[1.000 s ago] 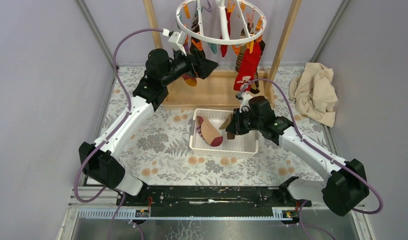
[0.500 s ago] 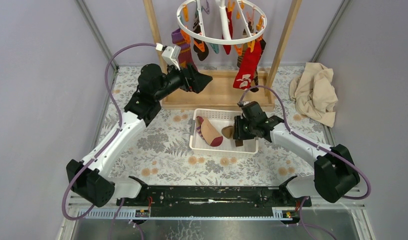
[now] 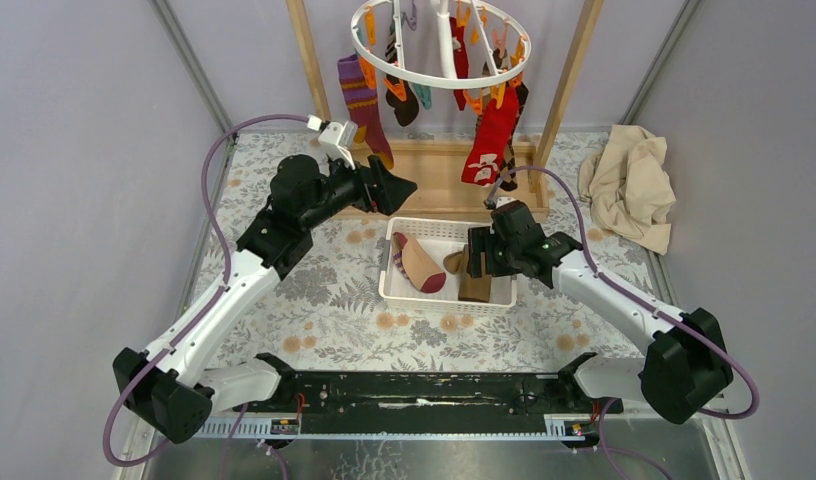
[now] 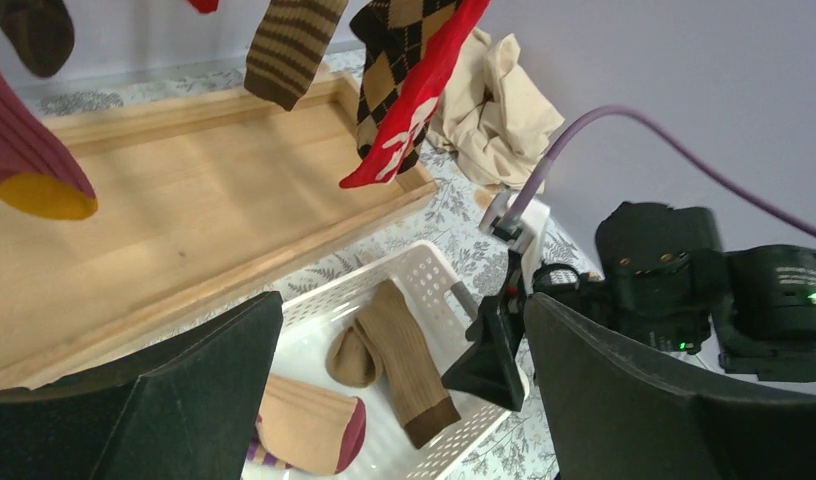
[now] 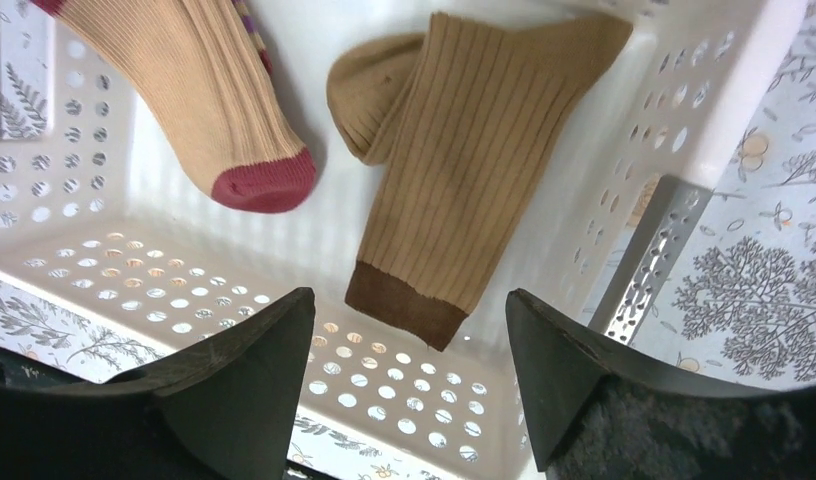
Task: Remove the socks clipped to the hanger
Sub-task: Place the sock in the bin, then remove the sock from the hanger.
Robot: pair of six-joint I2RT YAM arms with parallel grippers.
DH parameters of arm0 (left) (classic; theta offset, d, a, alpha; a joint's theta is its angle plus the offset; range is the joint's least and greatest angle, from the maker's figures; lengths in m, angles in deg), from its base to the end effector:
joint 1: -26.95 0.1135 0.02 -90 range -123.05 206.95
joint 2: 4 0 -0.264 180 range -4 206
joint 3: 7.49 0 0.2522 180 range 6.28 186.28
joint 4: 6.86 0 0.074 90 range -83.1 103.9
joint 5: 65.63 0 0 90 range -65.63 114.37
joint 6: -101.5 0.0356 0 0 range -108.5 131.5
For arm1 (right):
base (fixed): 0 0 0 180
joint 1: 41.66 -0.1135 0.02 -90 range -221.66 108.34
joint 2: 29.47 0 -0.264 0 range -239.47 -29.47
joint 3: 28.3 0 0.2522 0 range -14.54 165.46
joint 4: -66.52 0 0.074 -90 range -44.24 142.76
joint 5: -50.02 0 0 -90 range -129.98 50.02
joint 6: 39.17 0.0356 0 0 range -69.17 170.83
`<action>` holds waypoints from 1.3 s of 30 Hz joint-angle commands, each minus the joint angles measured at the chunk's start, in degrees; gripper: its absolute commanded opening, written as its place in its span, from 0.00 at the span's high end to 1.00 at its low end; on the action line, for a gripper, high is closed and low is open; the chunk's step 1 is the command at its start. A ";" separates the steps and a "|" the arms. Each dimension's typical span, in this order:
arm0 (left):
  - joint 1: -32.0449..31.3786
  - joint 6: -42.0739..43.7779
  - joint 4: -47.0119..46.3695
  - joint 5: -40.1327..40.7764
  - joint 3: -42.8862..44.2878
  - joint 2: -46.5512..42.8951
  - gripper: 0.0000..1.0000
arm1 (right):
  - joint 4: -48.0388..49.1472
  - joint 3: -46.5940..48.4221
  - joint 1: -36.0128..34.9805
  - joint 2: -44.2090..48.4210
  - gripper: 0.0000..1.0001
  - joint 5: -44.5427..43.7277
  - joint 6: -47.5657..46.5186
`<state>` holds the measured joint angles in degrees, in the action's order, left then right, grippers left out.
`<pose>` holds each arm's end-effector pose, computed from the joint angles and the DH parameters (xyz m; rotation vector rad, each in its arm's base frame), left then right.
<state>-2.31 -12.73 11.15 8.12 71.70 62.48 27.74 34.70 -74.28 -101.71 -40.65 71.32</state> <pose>0.2293 -0.1399 0.4011 0.3013 1.7213 -0.9318 0.2207 0.1407 0.2430 -0.2534 2.4373 0.4075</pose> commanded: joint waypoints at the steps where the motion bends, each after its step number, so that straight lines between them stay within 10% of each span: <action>1: -0.58 1.35 1.78 2.93 -0.91 -2.07 0.01 | -0.19 4.54 -0.01 -1.52 0.24 -1.65 -1.99; 20: -0.71 -0.64 10.32 9.30 -4.24 -4.58 0.01 | 9.32 0.87 -1.70 -20.37 0.28 -5.26 0.75; 39: -0.71 0.63 14.27 11.81 -3.75 -7.74 0.01 | 4.15 24.62 -12.64 -27.01 0.25 -14.30 -0.11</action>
<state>-2.66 -13.16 24.59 18.35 67.53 56.20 29.88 56.44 -85.98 -125.60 -55.45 70.95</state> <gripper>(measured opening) 0.986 0.761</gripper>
